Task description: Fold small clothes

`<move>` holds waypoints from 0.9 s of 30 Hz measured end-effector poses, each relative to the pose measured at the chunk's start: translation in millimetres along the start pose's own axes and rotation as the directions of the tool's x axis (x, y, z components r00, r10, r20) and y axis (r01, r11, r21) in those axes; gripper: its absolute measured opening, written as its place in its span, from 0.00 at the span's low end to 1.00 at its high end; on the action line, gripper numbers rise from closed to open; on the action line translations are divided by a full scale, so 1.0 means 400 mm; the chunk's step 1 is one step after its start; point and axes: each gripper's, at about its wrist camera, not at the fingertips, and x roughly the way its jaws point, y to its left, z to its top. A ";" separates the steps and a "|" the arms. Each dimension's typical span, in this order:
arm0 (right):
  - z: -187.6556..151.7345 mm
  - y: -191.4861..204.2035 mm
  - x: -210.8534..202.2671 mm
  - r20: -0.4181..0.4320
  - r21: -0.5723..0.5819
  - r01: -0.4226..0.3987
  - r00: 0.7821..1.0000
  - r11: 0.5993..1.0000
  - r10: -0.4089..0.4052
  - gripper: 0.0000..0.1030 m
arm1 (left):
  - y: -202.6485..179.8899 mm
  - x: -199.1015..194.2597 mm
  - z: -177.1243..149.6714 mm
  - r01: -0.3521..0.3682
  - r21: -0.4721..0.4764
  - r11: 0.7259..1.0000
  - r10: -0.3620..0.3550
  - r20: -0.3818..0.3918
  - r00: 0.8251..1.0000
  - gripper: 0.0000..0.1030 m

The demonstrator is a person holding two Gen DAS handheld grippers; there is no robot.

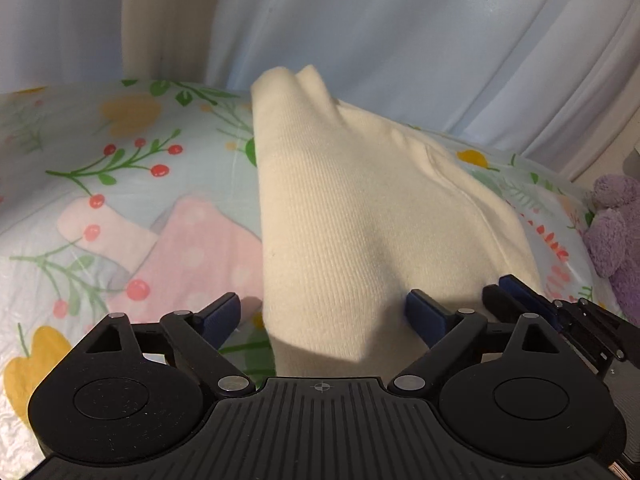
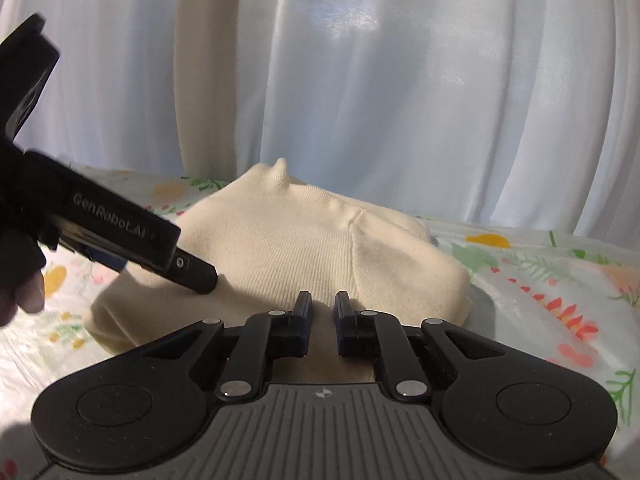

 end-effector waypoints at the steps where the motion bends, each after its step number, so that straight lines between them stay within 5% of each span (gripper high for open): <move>1: 0.001 -0.009 -0.005 -0.004 0.014 -0.013 1.000 1.000 0.013 0.10 | 0.003 -0.002 -0.002 0.003 -0.003 1.000 -0.003 -0.001 1.000 0.92; 20: -0.010 0.003 -0.024 -0.004 -0.112 -0.045 0.999 0.993 0.045 0.10 | 0.000 -0.011 -0.018 -0.008 0.041 0.999 0.008 0.007 1.000 0.95; 27: 0.011 -0.012 -0.081 -0.064 -0.116 -0.038 0.997 0.993 0.031 0.10 | 0.076 -0.060 -0.037 0.023 0.065 0.998 -0.021 -0.023 1.000 0.95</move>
